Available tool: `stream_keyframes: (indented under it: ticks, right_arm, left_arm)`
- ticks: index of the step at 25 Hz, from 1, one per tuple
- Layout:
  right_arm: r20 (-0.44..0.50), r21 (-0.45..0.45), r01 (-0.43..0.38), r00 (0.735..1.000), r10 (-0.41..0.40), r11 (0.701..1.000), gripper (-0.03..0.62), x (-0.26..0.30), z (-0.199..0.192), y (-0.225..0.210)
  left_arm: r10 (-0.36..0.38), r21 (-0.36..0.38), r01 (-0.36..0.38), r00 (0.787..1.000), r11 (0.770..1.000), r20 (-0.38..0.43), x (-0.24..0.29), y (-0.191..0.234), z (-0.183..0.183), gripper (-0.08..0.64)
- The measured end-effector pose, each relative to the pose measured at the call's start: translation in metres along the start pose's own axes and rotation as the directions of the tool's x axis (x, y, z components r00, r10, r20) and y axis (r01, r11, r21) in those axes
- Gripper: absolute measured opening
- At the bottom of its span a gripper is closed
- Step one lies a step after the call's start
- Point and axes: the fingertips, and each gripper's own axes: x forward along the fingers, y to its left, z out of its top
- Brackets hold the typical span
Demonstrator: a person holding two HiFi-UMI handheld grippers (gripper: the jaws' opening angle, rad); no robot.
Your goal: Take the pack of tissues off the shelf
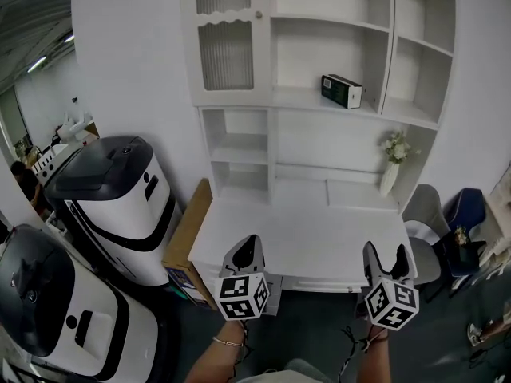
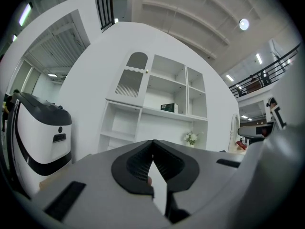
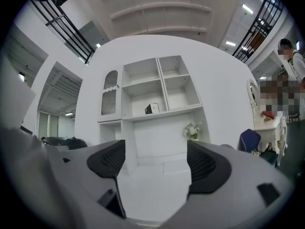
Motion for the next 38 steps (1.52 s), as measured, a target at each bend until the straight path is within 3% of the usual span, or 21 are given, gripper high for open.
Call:
stream_keyframes:
  ticks: [12,29,38]
  right_arm:
    - [-0.005,0.027,-0.014,1.000,0.015,1.000,0.402,0.093,-0.006,-0.021]
    - [0.034,0.032,-0.127,0.991,0.126,0.991,0.408,0.294,0.036,-0.061]
    - [0.013,0.049,-0.161,0.987,0.161,0.986,0.410,0.351,0.032,-0.066]
  left_arm:
    - [0.001,0.023,0.000,1.000,1.000,-0.024,0.093,0.005,-0.010,0.017]
    - [0.062,0.045,-0.063,0.998,0.997,0.033,0.278,-0.009,0.025,0.017]
    - [0.083,0.041,-0.083,0.997,0.996,0.008,0.331,-0.005,0.019,0.017]
